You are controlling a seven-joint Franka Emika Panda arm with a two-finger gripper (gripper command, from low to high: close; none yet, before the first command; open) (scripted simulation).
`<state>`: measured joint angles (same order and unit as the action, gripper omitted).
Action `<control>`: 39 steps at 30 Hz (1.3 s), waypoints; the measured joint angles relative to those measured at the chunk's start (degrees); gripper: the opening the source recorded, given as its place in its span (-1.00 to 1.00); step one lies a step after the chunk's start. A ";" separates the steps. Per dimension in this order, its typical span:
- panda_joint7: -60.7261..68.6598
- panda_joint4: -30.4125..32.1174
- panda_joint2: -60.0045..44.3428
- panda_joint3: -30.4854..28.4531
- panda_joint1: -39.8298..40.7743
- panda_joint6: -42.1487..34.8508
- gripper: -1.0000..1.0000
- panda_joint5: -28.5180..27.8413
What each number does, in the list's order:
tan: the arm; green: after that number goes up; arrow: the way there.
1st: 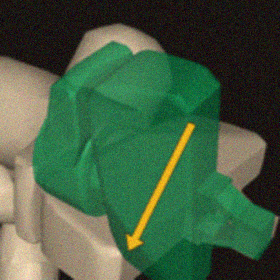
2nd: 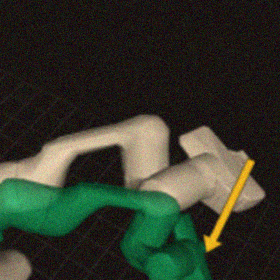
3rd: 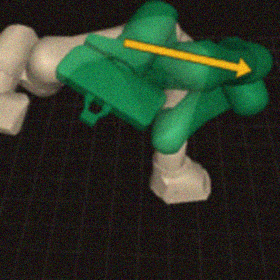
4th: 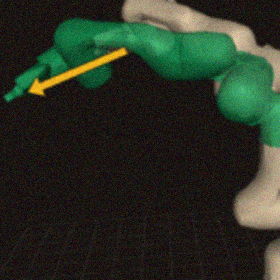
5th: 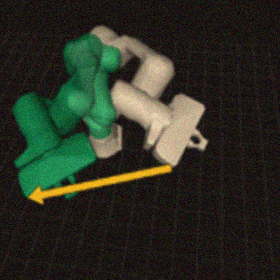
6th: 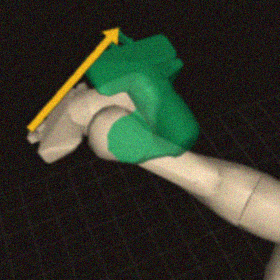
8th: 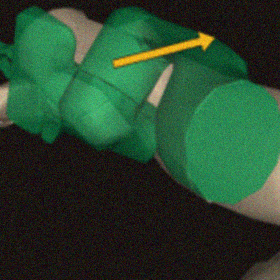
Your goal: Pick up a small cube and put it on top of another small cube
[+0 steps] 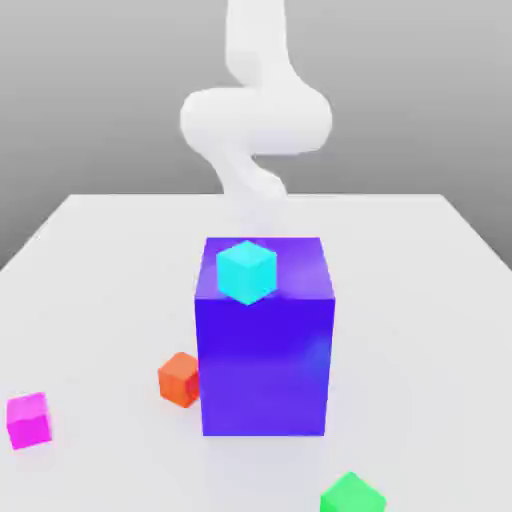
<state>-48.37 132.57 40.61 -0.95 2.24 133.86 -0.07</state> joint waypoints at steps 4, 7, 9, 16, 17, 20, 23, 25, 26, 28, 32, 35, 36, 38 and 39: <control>-4.14 1.30 -8.63 -1.73 3.65 3.43 0.00 -0.02; -7.11 2.23 -14.85 -3.30 6.04 5.89 0.00 -0.02; -9.00 2.86 -18.99 -4.40 7.60 7.55 0.00 0.12; -14.82 5.05 -33.52 -8.77 12.62 13.33 0.00 1.65; -15.50 5.36 -35.62 -9.41 13.69 14.15 0.00 2.08; -17.30 6.28 -41.94 -10.78 17.23 16.57 0.00 3.73; -18.79 7.19 -48.29 -11.62 19.22 18.99 0.00 5.78; -19.55 7.78 -52.57 -12.33 20.60 20.56 0.00 7.48; -19.69 7.95 -54.71 -12.45 21.38 21.47 0.00 8.43; -18.80 7.50 -58.92 -11.42 22.83 24.13 0.00 10.50; -16.50 6.00 -66.29 -8.00 25.78 29.70 -1.00 13.77; -16.53 6.00 -66.29 -7.99 25.78 29.72 -1.00 13.74; -16.55 5.99 -66.29 -7.99 25.78 29.74 -1.00 13.72; -16.40 5.87 -66.89 -7.67 26.06 30.21 -1.00 13.93; -16.62 6.03 -66.16 -7.99 25.82 29.63 -1.00 13.63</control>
<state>-64.99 138.60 -25.55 -8.94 28.06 163.49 13.56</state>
